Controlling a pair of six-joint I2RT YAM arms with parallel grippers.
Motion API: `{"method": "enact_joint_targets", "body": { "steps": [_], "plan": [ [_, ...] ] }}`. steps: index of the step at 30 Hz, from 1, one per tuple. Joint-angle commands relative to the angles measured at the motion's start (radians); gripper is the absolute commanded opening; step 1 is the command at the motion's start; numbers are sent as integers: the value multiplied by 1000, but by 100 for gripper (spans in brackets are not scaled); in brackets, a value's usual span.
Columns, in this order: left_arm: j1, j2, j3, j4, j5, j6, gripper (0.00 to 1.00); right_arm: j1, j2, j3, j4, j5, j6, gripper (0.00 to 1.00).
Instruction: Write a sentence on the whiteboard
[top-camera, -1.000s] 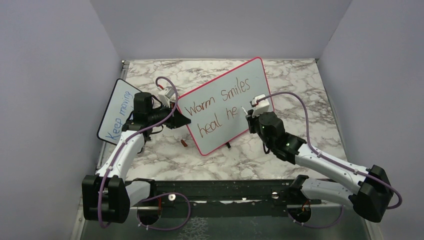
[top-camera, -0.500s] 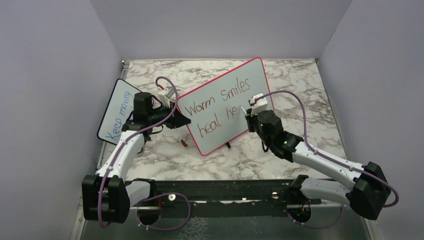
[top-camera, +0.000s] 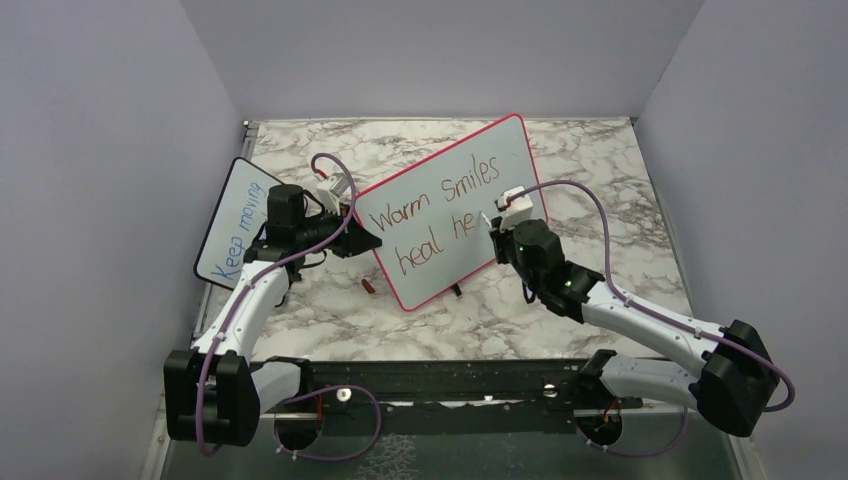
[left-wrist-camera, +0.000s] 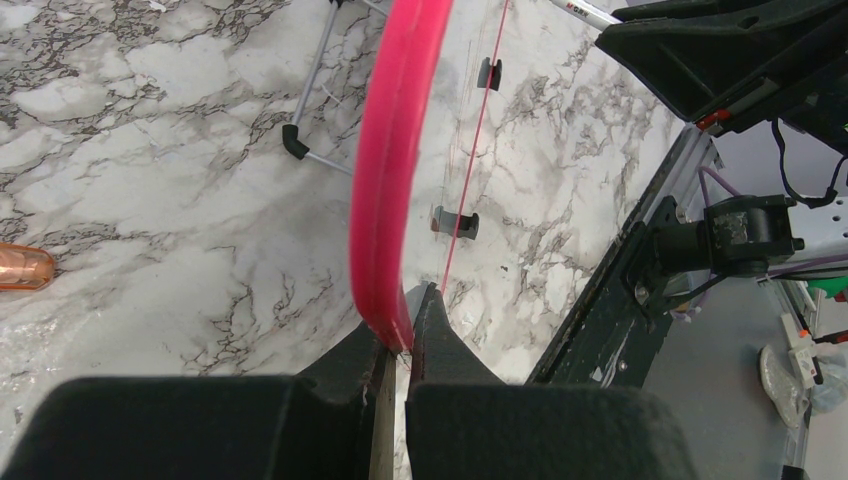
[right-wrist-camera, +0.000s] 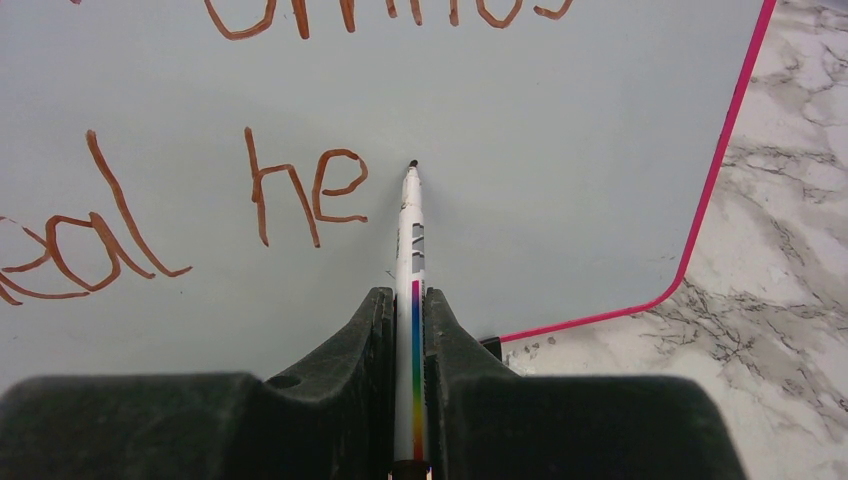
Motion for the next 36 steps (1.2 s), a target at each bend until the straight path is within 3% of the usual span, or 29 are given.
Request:
{"method": "enact_joint_targets", "body": {
  "steps": [1,18,36],
  "plan": [
    [19,24,-3,-50,-167,101,0,-7,12,22,54,-31,-13,0],
    [19,29,-1,-50,-169,100,0,-6,10,34,36,-111,-10,0],
    [19,23,-3,-51,-170,101,0,-7,-22,9,-94,-139,39,1]
  ]
}}
